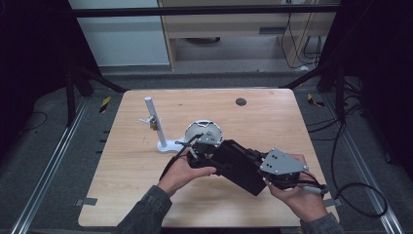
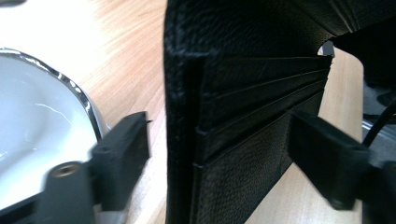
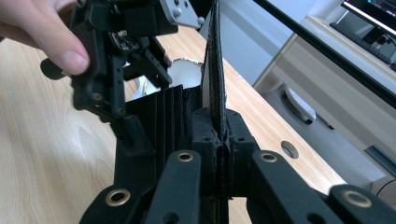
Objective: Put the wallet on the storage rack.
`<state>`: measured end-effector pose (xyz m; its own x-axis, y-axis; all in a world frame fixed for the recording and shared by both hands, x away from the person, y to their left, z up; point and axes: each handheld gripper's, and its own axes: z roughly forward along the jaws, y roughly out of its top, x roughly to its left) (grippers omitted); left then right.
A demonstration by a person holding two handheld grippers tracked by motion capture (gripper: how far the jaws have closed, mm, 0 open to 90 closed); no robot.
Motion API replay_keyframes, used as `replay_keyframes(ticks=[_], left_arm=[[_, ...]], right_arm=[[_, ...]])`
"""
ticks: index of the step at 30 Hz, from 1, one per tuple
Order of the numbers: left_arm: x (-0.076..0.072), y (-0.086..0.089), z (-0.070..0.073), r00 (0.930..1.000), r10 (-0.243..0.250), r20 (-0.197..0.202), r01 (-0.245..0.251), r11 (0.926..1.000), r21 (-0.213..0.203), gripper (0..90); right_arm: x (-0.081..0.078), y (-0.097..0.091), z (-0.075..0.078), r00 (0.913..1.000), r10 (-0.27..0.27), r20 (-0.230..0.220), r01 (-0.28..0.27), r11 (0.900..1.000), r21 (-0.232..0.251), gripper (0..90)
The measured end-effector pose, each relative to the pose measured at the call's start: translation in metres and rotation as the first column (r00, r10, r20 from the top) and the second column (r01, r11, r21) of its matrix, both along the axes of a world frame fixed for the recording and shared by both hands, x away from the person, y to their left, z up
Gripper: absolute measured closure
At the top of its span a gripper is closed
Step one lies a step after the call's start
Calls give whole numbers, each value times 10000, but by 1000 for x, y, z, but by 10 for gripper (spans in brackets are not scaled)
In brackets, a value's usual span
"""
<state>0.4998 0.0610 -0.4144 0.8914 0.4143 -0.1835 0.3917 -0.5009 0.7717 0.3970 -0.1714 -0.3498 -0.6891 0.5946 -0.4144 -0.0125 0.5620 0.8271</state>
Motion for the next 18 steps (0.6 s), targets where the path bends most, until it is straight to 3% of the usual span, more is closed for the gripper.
replay_keyframes(ticks=[2,8,13,14,18], left_arm=[[1,1,0,9995,-214,-220,211,9997,-147,328],[-3,2,5,9978,-585,-298,580,9981,-184,554],[-5,8,11,9987,-408,-321,393,9982,-443,691],[-4,11,14,9984,-370,-428,336,9965,-767,729],[-4,16,18,9994,-168,-298,148,9977,-666,785]], right_arm=[[-1,-1,1,10000,9,32,-9,10000,43,852],[-2,-1,-3,9999,124,5,-124,9999,30,851],[-1,-3,-7,9999,103,-64,-103,9999,-19,850],[-2,-3,-9,9999,100,-5,-100,9999,-41,850],[-1,-3,-14,10000,72,-30,-73,9997,-223,850]])
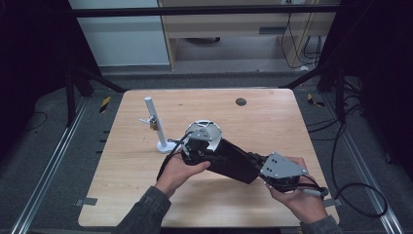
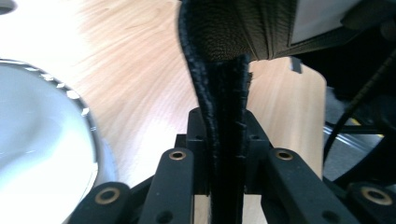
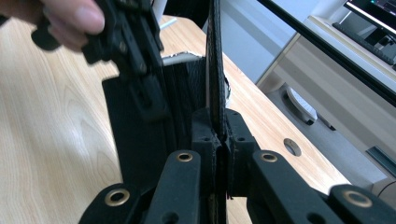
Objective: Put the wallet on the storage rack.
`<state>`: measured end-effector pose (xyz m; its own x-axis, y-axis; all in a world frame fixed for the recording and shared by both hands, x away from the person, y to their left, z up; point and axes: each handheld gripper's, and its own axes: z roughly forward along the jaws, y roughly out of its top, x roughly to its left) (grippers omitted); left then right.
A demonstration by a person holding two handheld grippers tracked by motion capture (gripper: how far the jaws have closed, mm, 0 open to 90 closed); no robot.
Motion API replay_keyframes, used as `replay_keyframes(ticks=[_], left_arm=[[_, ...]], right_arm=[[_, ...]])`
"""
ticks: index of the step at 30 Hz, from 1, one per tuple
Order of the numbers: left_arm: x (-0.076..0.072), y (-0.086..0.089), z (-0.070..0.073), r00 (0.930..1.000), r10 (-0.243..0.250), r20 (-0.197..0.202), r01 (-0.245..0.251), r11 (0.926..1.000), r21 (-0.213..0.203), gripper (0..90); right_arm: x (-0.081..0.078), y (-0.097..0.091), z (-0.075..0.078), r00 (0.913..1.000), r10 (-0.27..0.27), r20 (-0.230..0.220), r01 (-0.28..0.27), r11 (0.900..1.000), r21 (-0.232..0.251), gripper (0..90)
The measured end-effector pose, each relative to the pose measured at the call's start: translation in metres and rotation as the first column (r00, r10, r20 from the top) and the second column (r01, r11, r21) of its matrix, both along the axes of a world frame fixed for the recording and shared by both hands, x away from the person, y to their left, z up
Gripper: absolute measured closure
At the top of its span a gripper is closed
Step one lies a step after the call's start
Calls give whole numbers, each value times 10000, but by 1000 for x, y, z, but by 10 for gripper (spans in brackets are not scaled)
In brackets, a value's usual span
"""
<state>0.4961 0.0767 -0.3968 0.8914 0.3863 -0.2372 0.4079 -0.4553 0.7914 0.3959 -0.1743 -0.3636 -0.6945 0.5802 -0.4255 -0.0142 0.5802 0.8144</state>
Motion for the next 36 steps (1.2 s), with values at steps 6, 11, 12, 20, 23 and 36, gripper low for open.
replay_keyframes(ticks=[6,11,12,20,23,36], left_arm=[[-5,1,7,9990,179,399,-194,9991,366,792],[-7,2,13,9977,249,638,-278,9986,452,795],[-8,2,15,9971,241,723,-276,9985,480,796],[-15,3,34,9888,676,1330,-730,9967,361,799],[-15,4,38,9872,714,1423,-772,9964,356,799],[-13,26,64,9739,1280,1876,-1361,9902,309,797]], right_arm=[[0,0,-6,10000,18,-65,-18,10000,41,847],[-1,-1,-9,9999,10,-103,-10,10000,61,834],[-1,0,-10,9998,84,-190,-83,10000,9,814],[-1,5,-19,9986,188,-488,-184,9998,80,634],[0,8,-23,9979,179,-626,-172,9998,114,520],[24,-7,-64,9694,-1775,-1698,1912,9792,677,74]])
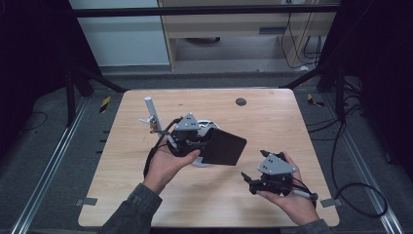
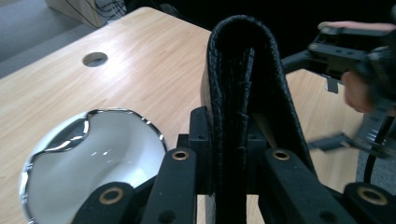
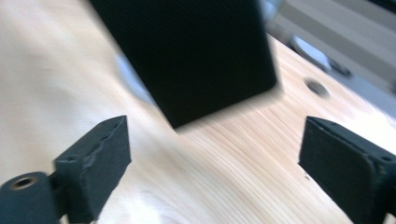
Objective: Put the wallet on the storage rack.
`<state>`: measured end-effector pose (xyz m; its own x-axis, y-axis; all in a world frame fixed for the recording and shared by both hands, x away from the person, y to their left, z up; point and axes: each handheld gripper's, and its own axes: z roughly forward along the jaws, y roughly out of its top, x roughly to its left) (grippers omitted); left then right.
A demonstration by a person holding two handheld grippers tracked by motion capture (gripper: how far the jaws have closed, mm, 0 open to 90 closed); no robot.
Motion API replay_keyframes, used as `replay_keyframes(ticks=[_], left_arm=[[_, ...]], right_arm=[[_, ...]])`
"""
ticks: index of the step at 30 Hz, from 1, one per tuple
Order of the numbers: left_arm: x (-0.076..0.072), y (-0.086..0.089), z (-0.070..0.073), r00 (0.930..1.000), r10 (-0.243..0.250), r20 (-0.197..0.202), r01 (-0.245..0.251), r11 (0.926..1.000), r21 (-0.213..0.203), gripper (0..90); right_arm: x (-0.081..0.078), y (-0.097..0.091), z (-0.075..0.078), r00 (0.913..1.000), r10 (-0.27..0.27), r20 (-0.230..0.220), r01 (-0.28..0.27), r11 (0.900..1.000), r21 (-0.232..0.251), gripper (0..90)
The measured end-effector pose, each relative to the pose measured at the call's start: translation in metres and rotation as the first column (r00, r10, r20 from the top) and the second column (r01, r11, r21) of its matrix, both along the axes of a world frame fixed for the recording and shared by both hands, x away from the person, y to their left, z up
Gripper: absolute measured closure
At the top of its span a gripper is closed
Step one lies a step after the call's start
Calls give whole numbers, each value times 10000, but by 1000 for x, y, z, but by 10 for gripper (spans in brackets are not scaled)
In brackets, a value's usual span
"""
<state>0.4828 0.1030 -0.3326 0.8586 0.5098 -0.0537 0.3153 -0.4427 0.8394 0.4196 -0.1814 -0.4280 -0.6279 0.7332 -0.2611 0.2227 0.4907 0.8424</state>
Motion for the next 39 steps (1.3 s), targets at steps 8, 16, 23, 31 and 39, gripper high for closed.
replay_keyframes(ticks=[8,16,23,31,39], left_arm=[[-3,13,16,9995,232,195,-235,9996,184,796],[-2,15,32,9989,305,364,-325,9978,575,796],[-3,17,46,9975,373,593,-418,9962,770,796],[-3,23,58,9966,467,677,-524,9951,841,796],[1,29,69,9959,490,755,-561,9939,952,796]], right_arm=[[23,-32,-40,9672,-2394,-845,2442,9683,521,61],[23,-46,-54,9428,-3200,-933,3228,9463,162,61],[24,-49,-58,9303,-3516,-1049,3522,9358,-132,58],[25,-52,-59,9218,-3716,-1107,3732,9277,-67,59],[26,-52,-60,9204,-3734,-1154,3734,9274,-226,60]])
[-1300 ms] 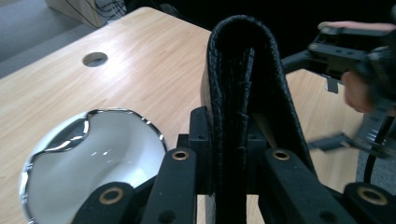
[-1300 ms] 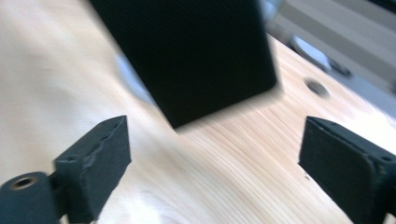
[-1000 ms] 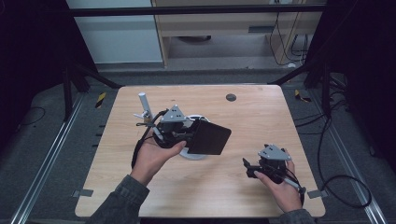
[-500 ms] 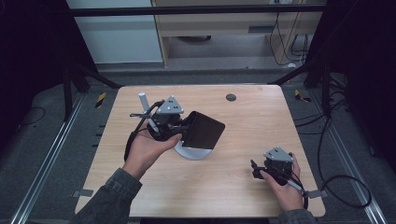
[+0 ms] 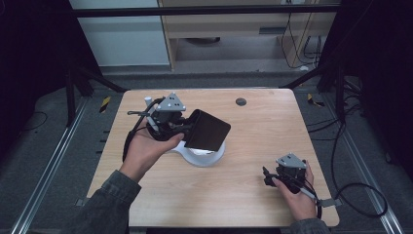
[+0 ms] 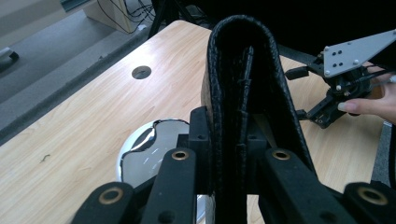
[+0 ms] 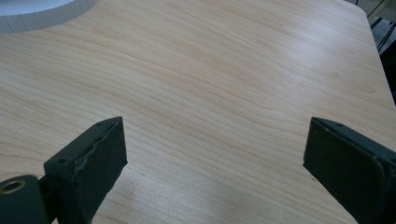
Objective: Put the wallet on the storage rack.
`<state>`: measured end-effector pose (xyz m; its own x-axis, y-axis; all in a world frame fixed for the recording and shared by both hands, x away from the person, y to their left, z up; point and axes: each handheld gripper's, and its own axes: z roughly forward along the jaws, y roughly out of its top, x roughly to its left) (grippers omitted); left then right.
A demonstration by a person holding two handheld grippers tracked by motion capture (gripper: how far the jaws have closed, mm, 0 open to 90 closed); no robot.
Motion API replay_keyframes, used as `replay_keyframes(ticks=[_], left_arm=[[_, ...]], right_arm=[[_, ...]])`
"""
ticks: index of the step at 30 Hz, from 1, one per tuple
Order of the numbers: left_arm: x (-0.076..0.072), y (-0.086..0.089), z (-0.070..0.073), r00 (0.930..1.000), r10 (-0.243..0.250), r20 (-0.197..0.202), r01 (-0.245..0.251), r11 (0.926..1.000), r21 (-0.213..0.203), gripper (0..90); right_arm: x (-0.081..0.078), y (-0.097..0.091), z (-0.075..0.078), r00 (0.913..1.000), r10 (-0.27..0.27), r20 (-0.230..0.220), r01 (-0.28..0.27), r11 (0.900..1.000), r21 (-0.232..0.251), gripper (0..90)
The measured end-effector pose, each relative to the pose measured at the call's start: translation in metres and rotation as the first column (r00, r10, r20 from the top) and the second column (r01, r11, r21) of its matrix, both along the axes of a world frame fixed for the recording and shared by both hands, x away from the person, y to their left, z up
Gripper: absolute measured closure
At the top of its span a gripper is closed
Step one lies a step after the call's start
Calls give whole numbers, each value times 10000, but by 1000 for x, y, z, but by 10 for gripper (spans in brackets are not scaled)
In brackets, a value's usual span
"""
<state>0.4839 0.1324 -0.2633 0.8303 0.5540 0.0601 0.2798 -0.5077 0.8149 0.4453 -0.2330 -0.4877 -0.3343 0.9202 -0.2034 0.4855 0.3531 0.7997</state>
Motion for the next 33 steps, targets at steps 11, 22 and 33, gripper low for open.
replay_keyframes(ticks=[11,22,33], left_arm=[[7,8,12,9999,165,30,-166,9978,634,797],[17,15,10,9992,388,-69,-380,9949,936,796],[29,6,-7,9986,449,-267,-401,9863,1600,796]], right_arm=[[0,1,-1,10000,-21,-65,21,10000,29,59],[-1,1,0,10000,20,-53,-20,10000,-9,60],[-1,1,0,9999,24,-99,-24,10000,22,59]])
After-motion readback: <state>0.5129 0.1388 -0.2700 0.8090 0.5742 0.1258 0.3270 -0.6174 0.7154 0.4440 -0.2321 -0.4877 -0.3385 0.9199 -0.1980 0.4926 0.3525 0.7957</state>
